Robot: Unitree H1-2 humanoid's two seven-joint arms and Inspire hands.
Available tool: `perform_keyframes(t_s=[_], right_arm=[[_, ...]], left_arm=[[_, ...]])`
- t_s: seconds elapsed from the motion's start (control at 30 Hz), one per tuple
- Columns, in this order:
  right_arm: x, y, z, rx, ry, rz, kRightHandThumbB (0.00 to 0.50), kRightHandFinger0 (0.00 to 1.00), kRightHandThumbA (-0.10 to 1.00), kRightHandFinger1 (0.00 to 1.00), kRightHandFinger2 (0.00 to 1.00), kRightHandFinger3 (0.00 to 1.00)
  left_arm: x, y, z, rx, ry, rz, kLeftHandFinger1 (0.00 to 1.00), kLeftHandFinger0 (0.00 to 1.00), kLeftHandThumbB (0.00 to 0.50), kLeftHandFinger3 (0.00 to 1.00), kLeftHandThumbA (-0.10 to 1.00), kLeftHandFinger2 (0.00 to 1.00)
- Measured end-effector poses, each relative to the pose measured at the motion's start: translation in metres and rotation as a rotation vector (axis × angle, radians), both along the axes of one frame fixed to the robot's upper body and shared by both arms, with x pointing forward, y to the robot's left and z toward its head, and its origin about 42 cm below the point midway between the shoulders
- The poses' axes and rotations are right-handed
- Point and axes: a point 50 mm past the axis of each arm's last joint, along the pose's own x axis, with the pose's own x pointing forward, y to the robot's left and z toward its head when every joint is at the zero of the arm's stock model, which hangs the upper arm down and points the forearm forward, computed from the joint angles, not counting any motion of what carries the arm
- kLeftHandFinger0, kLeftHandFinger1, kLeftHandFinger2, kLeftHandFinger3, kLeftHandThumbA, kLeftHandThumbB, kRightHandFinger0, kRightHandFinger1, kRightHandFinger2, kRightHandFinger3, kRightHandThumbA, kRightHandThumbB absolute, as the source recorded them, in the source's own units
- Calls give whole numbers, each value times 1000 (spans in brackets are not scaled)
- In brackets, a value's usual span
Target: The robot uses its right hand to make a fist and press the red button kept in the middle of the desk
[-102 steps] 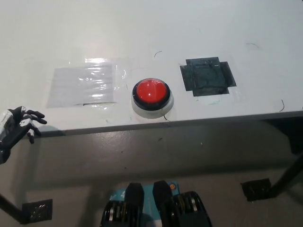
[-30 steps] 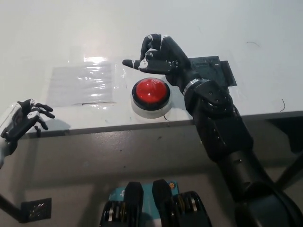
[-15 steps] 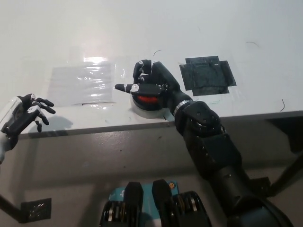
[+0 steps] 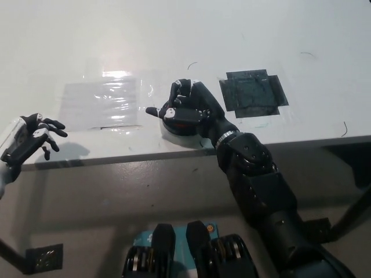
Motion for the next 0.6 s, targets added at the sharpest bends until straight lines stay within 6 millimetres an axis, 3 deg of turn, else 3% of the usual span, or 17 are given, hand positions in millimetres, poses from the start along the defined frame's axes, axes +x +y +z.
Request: perform_keyframes(t_s=[0.13, 0.37, 0.6], right_arm=[[1, -2, 0, 6, 2, -6, 500, 0, 1000, 0, 207, 233], [1, -2, 0, 11, 3, -7, 500, 0, 1000, 0, 188, 179], [2, -1, 4, 11, -6, 8, 500, 0, 1000, 0, 189, 197]], left_arm=[[0, 2, 1, 2, -2, 5, 306, 228, 0, 579, 480, 431], [-1, 3, 2, 1, -2, 8, 296, 220, 0, 550, 483, 406], [-2, 3, 1, 0, 2, 10, 287, 205, 0, 564, 480, 405]])
